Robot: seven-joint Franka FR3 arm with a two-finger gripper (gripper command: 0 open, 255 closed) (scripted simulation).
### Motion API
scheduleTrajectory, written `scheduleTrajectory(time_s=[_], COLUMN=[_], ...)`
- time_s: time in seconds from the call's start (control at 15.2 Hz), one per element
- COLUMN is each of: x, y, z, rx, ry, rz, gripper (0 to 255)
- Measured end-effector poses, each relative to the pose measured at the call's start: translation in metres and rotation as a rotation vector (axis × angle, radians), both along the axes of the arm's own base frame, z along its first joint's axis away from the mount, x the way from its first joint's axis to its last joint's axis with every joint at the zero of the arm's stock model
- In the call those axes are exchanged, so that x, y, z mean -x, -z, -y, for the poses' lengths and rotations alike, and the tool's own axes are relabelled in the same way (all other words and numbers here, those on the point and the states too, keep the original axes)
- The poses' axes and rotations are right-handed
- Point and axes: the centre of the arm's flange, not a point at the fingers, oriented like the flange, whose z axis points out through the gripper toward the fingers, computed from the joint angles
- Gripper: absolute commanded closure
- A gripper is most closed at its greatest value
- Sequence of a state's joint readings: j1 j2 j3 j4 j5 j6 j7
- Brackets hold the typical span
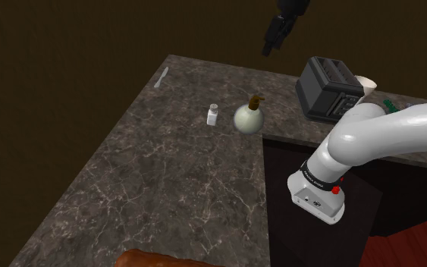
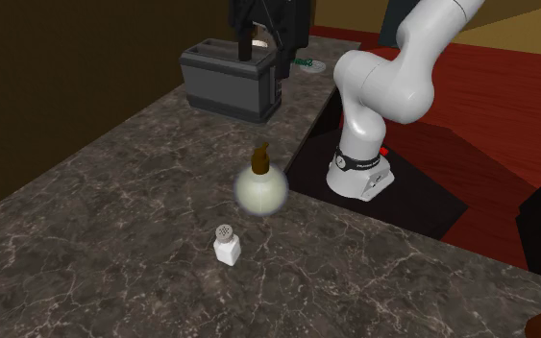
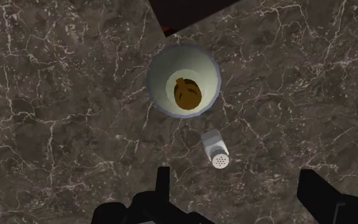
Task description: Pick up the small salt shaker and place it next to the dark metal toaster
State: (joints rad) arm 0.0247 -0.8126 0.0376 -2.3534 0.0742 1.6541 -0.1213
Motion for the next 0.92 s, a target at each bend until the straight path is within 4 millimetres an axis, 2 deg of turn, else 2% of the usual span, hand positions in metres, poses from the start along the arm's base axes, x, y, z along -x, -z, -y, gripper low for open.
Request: scheduleTrajectory(time_s=[0.13,0.26,0.92], x=[-0.004,-0.015,-0.09], y=[0.005,0.021,0.13], z=[-0.001,-0.008,-0.05], rx=[0.001,0.006,0.035], ry=[-0.005,-0.024,-0.135], rz=[-0.003,-0.014,-0.074], gripper=[0,0,0])
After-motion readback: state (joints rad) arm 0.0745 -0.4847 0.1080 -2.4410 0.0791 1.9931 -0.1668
